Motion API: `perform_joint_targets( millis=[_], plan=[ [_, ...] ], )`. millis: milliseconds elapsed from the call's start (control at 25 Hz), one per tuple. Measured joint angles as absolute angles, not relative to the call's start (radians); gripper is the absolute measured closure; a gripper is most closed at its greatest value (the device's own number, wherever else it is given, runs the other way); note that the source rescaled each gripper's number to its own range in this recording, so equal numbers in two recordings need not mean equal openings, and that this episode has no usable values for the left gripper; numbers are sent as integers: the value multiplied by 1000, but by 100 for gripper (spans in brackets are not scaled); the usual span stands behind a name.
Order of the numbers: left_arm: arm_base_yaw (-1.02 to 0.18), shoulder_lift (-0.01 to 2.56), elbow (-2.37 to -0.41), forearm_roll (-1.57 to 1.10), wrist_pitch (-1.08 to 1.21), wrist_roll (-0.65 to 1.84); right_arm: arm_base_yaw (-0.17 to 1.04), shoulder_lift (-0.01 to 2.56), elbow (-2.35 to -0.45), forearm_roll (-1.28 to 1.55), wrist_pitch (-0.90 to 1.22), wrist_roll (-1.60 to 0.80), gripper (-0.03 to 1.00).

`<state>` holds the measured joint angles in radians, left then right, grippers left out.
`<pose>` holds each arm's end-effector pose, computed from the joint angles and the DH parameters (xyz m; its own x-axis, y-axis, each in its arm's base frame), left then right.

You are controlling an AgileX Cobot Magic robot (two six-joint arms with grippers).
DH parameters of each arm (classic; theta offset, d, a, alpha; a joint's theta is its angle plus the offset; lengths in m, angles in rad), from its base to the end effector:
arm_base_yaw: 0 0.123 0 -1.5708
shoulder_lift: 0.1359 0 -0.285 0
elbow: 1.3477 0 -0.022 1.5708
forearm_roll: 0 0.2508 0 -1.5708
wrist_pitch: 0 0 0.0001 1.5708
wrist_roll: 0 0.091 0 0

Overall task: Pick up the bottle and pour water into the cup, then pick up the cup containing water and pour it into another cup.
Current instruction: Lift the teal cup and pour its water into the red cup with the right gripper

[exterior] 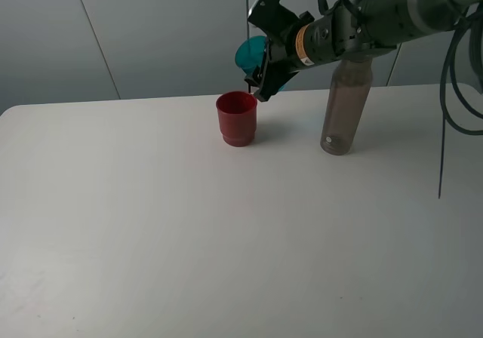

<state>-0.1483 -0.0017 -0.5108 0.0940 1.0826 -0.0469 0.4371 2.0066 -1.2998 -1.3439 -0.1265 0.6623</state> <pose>-0.0063 0.0086 0.2788 -0.4578 0.0657 -0.8866 0.0733 0.9967 0.0360 0.3995 0.1989 0.1846 -0.0703 -0.7215 -0.6888 -0.7160 0.5173 -0.4688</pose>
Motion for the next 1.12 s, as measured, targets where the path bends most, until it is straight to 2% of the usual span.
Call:
perform_joint_targets(
  millis=[400,1120],
  plan=[
    [-148,-2,-511,94,1083,-47,437,2007,-1300,-1346,-80,521,77],
    [-148,-2,-511,94,1083,-47,465,2007,-1300,-1379,10,403,77]
  ],
)
